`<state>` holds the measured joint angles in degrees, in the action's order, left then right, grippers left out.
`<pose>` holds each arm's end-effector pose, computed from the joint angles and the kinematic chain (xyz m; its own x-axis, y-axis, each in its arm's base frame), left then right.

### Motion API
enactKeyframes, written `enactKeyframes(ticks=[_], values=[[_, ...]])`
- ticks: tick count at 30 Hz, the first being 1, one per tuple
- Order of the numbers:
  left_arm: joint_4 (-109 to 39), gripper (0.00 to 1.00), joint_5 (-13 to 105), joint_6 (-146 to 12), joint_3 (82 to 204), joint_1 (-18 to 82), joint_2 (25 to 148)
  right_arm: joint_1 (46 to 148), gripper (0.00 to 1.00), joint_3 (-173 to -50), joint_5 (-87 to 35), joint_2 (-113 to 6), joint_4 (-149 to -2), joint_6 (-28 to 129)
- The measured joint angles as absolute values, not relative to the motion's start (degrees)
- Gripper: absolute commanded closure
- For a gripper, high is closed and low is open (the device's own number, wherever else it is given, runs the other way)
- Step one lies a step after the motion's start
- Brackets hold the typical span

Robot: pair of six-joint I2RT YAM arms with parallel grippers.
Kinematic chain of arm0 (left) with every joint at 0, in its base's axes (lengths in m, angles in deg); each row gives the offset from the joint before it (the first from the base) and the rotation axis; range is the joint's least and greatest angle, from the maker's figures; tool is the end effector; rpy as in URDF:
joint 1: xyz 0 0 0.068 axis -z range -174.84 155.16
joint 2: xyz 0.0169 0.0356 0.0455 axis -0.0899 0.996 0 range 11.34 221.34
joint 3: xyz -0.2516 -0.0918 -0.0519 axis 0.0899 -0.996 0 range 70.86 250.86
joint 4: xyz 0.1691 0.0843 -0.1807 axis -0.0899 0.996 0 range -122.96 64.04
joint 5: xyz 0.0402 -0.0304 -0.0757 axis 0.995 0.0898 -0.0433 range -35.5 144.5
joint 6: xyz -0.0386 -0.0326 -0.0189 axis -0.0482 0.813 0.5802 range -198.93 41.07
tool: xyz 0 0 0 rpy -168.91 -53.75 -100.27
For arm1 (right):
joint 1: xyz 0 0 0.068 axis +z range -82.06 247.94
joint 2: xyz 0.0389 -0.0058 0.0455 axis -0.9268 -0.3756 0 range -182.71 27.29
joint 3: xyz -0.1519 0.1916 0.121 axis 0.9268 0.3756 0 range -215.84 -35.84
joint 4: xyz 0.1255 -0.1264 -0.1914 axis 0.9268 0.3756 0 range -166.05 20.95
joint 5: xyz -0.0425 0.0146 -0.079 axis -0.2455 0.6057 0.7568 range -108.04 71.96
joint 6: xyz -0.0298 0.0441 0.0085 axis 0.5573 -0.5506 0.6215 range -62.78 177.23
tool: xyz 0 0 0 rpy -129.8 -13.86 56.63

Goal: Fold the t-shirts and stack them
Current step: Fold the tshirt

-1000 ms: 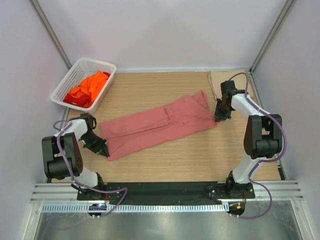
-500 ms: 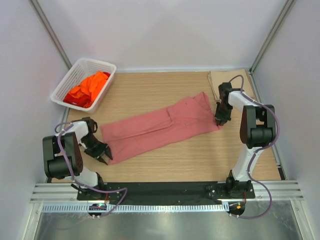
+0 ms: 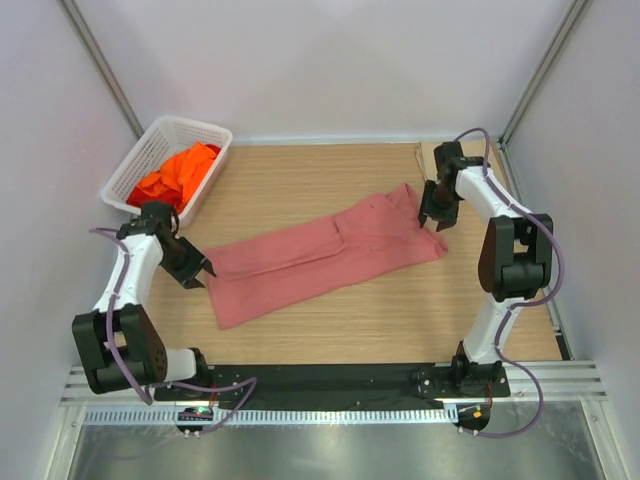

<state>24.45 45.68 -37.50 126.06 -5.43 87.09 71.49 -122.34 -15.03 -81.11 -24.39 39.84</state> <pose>0.2255 0.0366 0.2328 -0.6215 -0.7813 -0.0573 -0.7487 0.6138 -0.2504 0.3834 0.0219 0.2233 -0.9276 0.2414 -0.2850 0.2411 0.9698 0.0364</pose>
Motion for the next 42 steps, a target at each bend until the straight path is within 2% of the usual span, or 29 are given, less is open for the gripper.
enactKeyframes(ticks=[1, 4, 9, 12, 21, 29, 42], values=[[23.7, 0.70, 44.4, -38.1, 126.4, -5.4, 87.8, 72.3, 0.52, -122.6, -16.1, -81.0, -24.5, 39.2], [21.6, 0.74, 40.5, -39.0, 126.1, -5.2, 90.4, 75.4, 0.55, -122.5, -20.4, -81.0, -25.6, 36.9], [17.1, 0.75, 35.4, -37.6, 122.6, -2.0, 92.6, 80.5, 0.55, -121.3, -26.9, -81.0, -32.7, 31.1], [15.2, 0.75, 34.0, -37.2, 122.1, -1.0, 94.5, 83.9, 0.49, -122.6, -27.1, -82.2, -36.6, 28.3], [11.9, 0.76, 34.2, -37.7, 125.6, -1.0, 105.6, 87.8, 0.42, -137.4, -16.1, -93.1, -37.1, 19.8], [10.4, 0.78, 33.8, -38.5, 126.2, -1.1, 110.8, 87.2, 0.41, -153.9, -6.5, -105.8, -30.8, 14.7], [10.2, 0.79, 30.4, -39.0, 126.3, -1.4, 112.1, 88.7, 0.46, -159.4, 4.3, -110.9, -27.5, 14.9]])
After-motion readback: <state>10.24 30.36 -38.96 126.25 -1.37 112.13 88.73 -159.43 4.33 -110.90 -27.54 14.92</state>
